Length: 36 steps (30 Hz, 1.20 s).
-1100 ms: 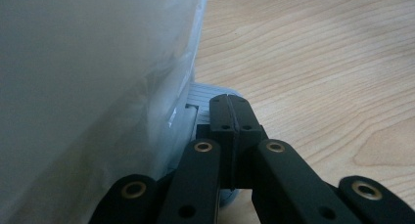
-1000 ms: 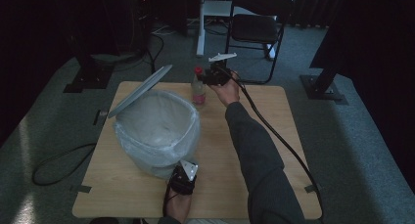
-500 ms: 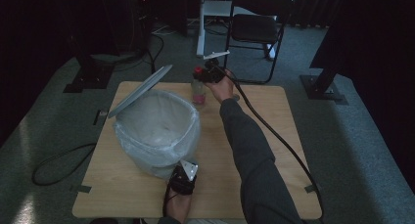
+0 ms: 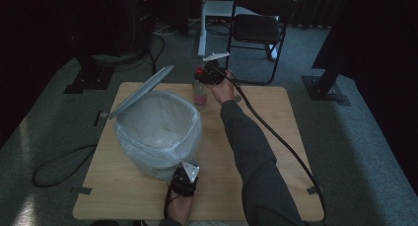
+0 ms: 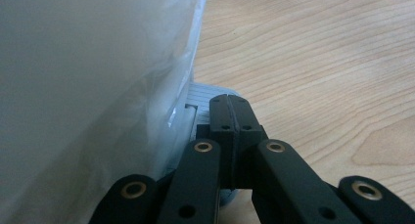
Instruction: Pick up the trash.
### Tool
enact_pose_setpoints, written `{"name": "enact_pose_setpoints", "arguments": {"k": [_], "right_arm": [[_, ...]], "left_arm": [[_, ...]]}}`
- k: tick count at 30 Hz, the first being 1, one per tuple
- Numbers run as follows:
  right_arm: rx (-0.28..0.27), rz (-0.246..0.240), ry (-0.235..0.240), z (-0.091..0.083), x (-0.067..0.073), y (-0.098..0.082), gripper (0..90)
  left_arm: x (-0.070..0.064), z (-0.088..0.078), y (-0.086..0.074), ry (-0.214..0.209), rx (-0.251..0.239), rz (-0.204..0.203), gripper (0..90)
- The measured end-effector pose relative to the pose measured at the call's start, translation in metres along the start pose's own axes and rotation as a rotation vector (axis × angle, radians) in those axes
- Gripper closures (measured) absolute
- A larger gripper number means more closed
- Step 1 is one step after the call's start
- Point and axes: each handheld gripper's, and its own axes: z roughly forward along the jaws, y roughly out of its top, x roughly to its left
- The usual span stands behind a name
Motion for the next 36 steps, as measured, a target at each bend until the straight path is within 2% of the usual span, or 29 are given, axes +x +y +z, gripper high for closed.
{"name": "enact_pose_setpoints", "arguments": {"k": [10,19,26,29,33,36], "right_arm": [[-0.025,0.007,-0.045,-0.002,0.004,0.000,60.9],[-0.022,-0.020,-0.078,-0.012,0.003,0.000,61.8],[-0.027,-0.031,-0.072,-0.035,0.002,0.006,61.9],[-0.025,-0.050,-0.069,-0.043,0.003,0.008,61.9],[-0.017,-0.087,-0.080,-0.049,0.006,0.011,62.0],[-0.019,-0.090,-0.078,-0.051,0.006,0.012,62.0]], "left_arm": [[0.000,0.000,0.000,-0.001,0.000,0.000,90.0],[0.000,0.000,0.000,0.000,0.000,0.000,90.0],[0.000,0.000,0.000,0.000,-0.001,-0.001,90.0],[0.000,0.000,0.000,0.000,0.000,0.000,90.0],[0.000,0.000,0.000,0.001,0.000,-0.001,90.0],[0.000,0.000,0.000,0.000,-0.001,-0.002,90.0]]}}
